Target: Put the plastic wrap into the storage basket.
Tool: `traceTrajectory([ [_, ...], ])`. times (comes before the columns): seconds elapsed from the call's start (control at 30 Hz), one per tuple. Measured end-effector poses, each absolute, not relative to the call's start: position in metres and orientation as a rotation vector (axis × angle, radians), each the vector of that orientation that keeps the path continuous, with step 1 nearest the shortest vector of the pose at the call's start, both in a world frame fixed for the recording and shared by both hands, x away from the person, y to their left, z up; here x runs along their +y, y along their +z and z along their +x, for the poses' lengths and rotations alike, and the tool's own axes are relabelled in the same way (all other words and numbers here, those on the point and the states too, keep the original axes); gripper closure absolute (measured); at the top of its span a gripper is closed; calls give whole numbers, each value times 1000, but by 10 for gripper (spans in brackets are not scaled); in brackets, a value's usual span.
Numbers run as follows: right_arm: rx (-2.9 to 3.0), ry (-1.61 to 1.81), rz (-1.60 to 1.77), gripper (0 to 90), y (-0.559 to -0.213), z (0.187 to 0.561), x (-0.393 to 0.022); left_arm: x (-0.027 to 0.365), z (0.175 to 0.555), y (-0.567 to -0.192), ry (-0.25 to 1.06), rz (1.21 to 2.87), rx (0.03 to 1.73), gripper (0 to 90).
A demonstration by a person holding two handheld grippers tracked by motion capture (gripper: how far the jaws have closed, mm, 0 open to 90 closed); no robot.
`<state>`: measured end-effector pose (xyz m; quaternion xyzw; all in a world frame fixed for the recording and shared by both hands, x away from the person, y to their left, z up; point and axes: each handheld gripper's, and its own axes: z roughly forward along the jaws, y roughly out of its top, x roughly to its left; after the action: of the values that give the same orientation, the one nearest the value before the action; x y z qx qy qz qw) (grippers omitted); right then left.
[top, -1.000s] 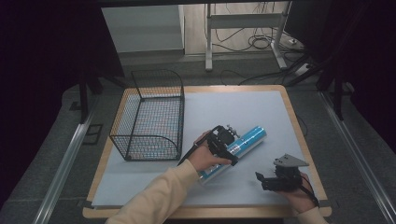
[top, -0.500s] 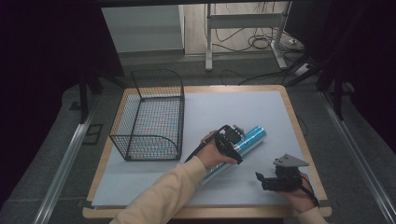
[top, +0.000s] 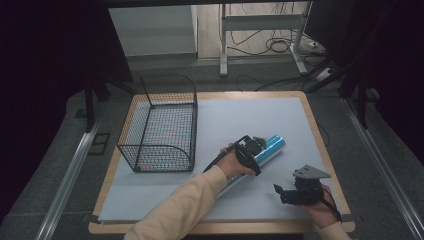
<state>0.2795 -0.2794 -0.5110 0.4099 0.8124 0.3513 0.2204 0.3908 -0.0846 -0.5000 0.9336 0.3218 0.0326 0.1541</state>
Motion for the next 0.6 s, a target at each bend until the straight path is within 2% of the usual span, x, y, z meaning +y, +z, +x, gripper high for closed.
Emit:
traceTrajectory([
  [0.13,2246,969,1133,80,-511,280,-280,-85,391,-500,87,2679,920,312],
  [0.6,2231,970,1136,79,-510,280,-282,-80,399,-496,32,2693,938,316],
])
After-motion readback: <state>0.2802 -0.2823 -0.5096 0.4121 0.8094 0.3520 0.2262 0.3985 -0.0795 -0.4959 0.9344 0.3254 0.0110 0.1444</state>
